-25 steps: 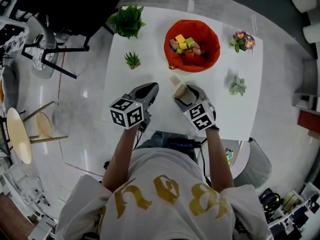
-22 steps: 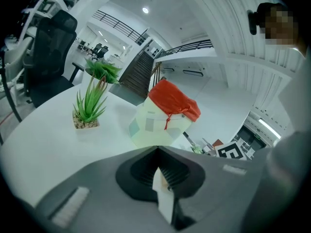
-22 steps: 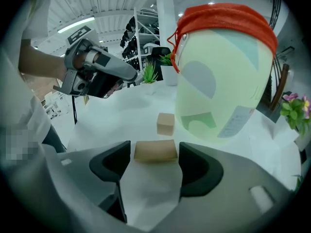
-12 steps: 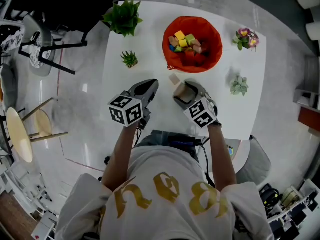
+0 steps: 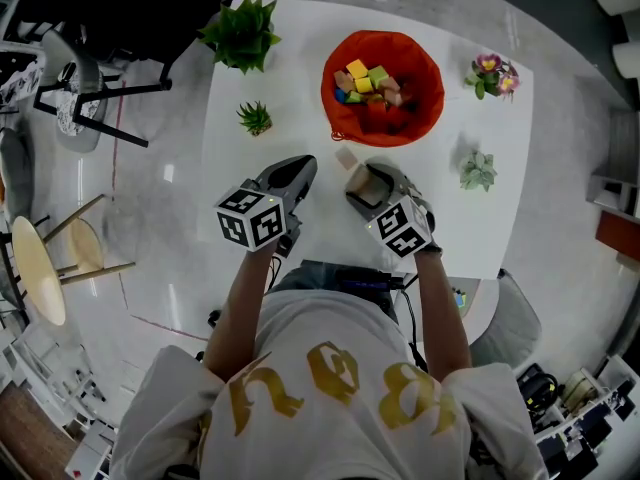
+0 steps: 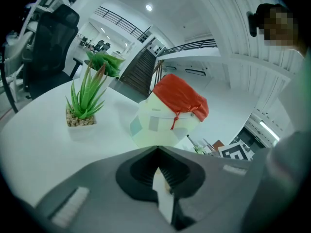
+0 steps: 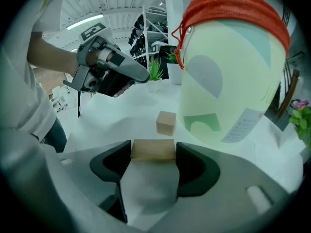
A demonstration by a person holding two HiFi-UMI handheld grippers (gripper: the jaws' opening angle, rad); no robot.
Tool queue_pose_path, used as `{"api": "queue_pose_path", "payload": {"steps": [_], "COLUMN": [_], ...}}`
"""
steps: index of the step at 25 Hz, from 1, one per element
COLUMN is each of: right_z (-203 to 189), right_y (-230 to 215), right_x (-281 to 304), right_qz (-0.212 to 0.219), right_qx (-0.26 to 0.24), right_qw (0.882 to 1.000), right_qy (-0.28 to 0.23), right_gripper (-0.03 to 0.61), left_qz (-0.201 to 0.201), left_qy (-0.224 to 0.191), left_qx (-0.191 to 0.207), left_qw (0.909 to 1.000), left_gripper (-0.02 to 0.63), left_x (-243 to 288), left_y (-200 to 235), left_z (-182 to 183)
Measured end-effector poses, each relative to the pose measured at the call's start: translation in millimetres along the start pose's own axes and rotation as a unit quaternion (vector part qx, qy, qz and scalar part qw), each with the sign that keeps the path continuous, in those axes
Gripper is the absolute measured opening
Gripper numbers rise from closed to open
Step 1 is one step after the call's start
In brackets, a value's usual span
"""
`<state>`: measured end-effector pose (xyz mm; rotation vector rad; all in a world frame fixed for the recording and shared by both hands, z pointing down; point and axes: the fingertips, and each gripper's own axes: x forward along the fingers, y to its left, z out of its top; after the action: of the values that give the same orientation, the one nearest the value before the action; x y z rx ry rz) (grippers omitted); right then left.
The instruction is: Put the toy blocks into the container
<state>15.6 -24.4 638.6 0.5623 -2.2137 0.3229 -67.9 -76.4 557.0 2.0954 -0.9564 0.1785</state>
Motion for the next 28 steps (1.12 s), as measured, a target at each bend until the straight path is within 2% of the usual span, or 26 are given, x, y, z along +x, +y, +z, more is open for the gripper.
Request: {"api": "queue_pose_path", "payload": {"steps": [28], "right_z": [6], "right_y": [-2], "right_x": [-18], "right_qz": [-0.032], "right_qx": [0.020], "right_qw": [0.999], "right_qy": [-0.022], "right_gripper": [0.313], "left_qz": [-0.011], "left_qy": [-0.009], "left_qx": [0.006], "left_qw": [0.9999], "left_gripper": [0.000], "left_x": [-1], "left_y": [-12], "left_z": [5]}}
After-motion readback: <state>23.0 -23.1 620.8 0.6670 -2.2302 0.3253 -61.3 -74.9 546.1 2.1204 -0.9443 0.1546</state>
